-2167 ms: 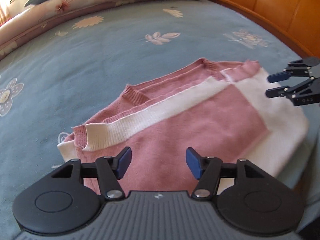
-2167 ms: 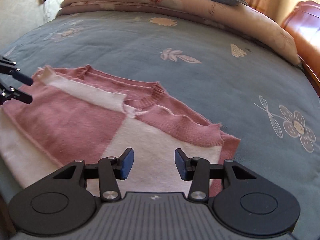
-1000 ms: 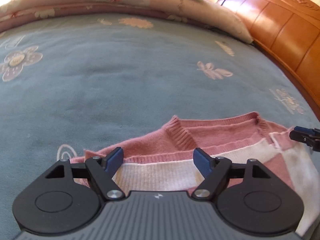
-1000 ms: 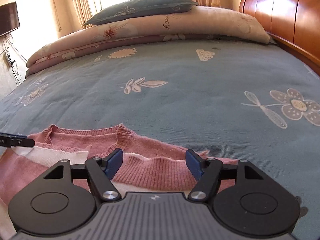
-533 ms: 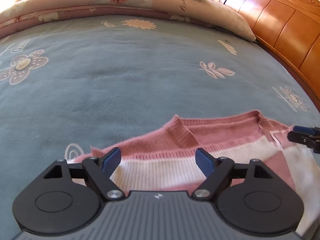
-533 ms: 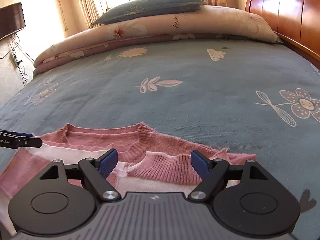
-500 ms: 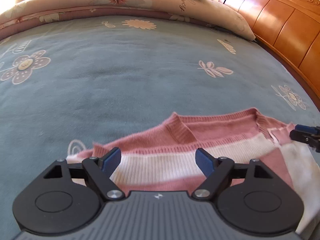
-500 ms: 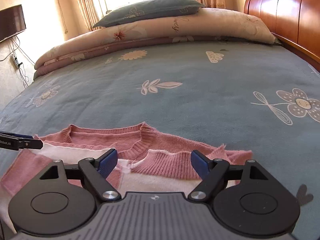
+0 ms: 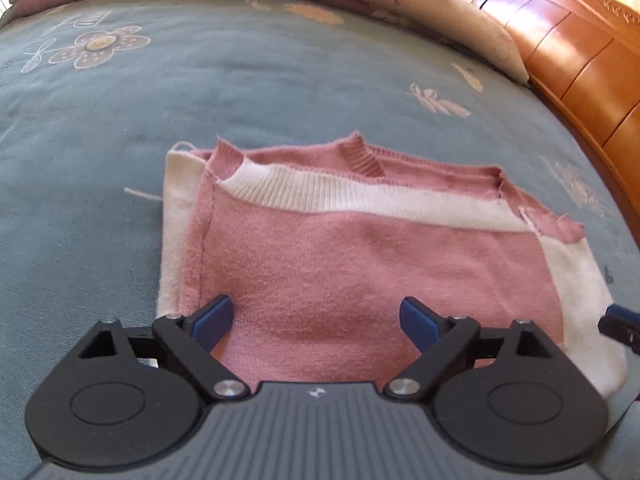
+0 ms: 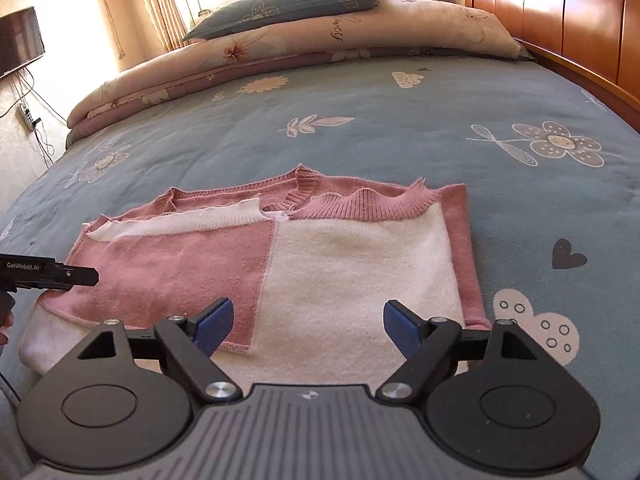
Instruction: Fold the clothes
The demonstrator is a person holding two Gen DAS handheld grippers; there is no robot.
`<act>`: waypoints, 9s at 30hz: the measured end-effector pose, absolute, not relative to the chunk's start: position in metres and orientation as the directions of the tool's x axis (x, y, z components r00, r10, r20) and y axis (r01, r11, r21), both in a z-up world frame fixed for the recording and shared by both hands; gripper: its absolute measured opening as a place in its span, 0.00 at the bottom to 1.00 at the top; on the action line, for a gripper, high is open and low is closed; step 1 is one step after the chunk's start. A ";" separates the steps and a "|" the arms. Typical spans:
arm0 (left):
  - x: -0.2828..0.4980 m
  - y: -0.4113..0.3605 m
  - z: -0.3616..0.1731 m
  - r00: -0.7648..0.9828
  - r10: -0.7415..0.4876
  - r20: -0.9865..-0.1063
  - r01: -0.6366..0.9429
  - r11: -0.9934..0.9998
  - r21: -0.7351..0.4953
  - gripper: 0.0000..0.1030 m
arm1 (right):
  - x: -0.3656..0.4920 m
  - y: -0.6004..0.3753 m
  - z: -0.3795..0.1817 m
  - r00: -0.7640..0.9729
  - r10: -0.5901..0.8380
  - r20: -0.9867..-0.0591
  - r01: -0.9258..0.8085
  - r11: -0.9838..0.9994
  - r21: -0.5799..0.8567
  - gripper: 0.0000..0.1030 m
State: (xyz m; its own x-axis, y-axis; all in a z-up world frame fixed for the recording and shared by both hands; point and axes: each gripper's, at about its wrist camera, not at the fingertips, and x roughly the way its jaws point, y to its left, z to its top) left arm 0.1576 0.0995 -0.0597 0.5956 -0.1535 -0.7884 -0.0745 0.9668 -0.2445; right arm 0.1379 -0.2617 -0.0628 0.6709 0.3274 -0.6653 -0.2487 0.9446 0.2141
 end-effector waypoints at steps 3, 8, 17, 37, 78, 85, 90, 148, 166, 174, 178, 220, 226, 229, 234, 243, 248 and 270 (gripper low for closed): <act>0.144 0.100 -0.037 0.626 -0.132 -0.768 -0.059 0.975 -0.216 0.88 | 0.132 -0.266 -0.057 0.687 0.329 -0.648 -0.247 0.944 0.218 0.85; 0.121 0.112 -0.012 0.617 -0.149 -0.772 -0.074 0.967 -0.245 0.88 | 0.124 -0.266 -0.051 0.693 0.344 -0.634 -0.263 0.939 0.222 0.85; 0.102 0.121 -0.060 0.476 -0.210 -0.854 -0.140 0.941 -0.309 0.88 | 0.111 -0.251 -0.046 0.683 0.365 -0.633 -0.309 0.929 0.202 0.85; 0.162 0.204 -0.071 0.625 -0.321 -0.712 -0.152 0.844 -0.514 0.67 | 0.120 -0.242 -0.043 0.676 0.321 -0.663 -0.315 0.940 0.133 0.87; 0.221 0.232 -0.119 0.540 -0.698 -0.471 0.152 0.631 -0.761 0.69 | 0.122 -0.122 -0.019 0.570 0.559 -0.603 -0.723 0.689 -0.045 0.87; 0.219 0.238 -0.124 0.555 -0.621 -0.553 0.071 0.698 -0.713 0.20 | 0.084 -0.049 -0.046 0.501 0.560 -0.660 -0.847 0.473 -0.243 0.87; 0.228 0.223 -0.103 0.508 -0.538 -0.673 -0.019 0.773 -0.634 0.19 | 0.057 -0.018 -0.062 0.494 0.552 -0.672 -0.864 0.400 -0.306 0.87; 0.246 0.155 0.002 0.545 -0.453 -0.706 -0.050 0.823 -0.566 0.19 | 0.028 -0.035 -0.039 0.759 0.429 -0.489 -0.604 0.743 -0.287 0.10; 0.277 -0.024 0.059 0.502 -0.441 -0.744 0.135 0.890 -0.436 0.19 | 0.057 -0.169 -0.017 0.816 0.402 -0.415 -0.437 0.899 0.013 0.10; 0.292 -0.116 0.035 0.415 -0.436 -0.798 0.225 0.900 -0.374 0.19 | 0.062 -0.226 -0.030 0.814 0.391 -0.430 -0.344 0.920 0.185 0.10; 0.303 -0.155 0.012 0.366 -0.420 -0.830 0.256 0.903 -0.344 0.19 | 0.070 -0.246 -0.040 0.813 0.378 -0.444 -0.294 0.923 0.247 0.10; 0.135 -0.095 -0.026 0.530 -0.426 -0.733 0.510 0.851 -0.126 0.64 | 0.159 -0.368 -0.112 0.617 0.629 -0.472 -0.078 0.646 0.759 0.63; 0.111 -0.101 -0.044 0.518 -0.433 -0.737 0.577 0.814 -0.073 0.68 | 0.188 -0.370 -0.110 0.570 0.655 -0.496 -0.086 0.648 0.757 0.64; 0.109 -0.102 -0.045 0.522 -0.430 -0.737 0.585 0.809 -0.058 0.70 | 0.188 -0.361 -0.101 0.563 0.613 -0.554 -0.121 0.724 0.679 0.32; 0.109 -0.100 -0.040 0.531 -0.437 -0.726 0.583 0.810 -0.062 0.70 | 0.187 -0.370 -0.083 0.589 0.614 -0.525 -0.143 0.719 0.681 0.26; 0.113 -0.113 -0.049 0.481 -0.444 -0.756 0.618 0.783 -0.067 0.75 | 0.196 -0.382 -0.097 0.555 0.509 -0.658 -0.032 0.804 0.594 0.35; 0.105 -0.110 -0.052 0.455 -0.411 -0.790 0.649 0.760 -0.021 0.75 | 0.173 -0.385 -0.079 0.602 0.444 -0.664 -0.039 0.847 0.531 0.46; 0.044 -0.122 -0.082 0.757 -0.213 -0.617 0.621 0.525 0.581 0.70 | 0.100 -0.350 -0.054 0.584 0.436 -0.684 -0.207 0.895 0.394 0.46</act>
